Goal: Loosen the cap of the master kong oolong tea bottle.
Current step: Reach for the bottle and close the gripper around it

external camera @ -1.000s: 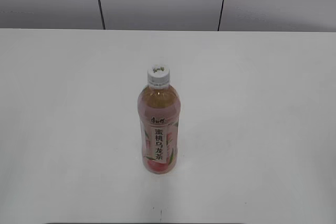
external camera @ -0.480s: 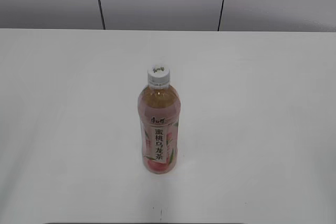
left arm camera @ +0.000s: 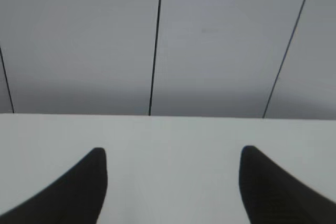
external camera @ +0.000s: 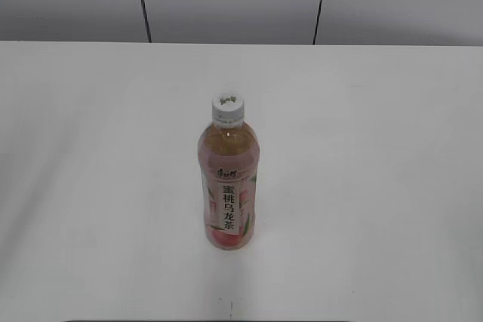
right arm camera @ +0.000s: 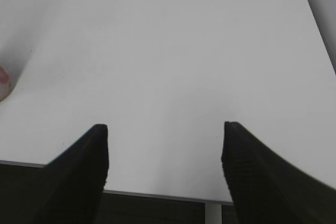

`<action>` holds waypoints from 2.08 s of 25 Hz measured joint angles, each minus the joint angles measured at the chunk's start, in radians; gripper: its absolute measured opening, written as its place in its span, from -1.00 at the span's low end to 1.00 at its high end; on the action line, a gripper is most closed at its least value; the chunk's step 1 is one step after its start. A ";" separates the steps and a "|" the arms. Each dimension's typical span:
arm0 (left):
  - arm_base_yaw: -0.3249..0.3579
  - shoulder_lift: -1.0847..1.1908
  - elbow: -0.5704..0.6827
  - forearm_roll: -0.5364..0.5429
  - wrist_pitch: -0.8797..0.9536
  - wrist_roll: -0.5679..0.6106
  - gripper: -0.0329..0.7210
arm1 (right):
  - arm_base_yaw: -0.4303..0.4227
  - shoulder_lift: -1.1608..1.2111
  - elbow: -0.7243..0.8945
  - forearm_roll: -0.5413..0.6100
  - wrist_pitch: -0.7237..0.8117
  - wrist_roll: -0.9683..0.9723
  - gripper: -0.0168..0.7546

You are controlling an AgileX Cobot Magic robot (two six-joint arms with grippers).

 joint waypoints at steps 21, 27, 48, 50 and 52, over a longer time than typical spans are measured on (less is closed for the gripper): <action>-0.067 0.768 0.100 -0.052 -0.886 -0.003 0.37 | 0.000 0.000 0.000 0.000 0.000 0.000 0.37; -0.155 0.950 0.189 -0.028 -1.113 -0.004 0.37 | 0.000 0.000 0.000 0.000 -0.001 0.000 0.37; -0.184 1.279 0.358 0.142 -1.614 -0.087 0.37 | 0.000 0.000 0.000 0.000 -0.001 0.000 0.37; -0.184 1.279 0.358 0.152 -1.617 -0.091 0.37 | 0.000 0.000 0.000 0.000 -0.001 0.000 0.37; -0.184 1.279 0.358 0.180 -1.618 -0.099 0.37 | 0.000 0.000 0.000 0.000 -0.001 0.000 0.37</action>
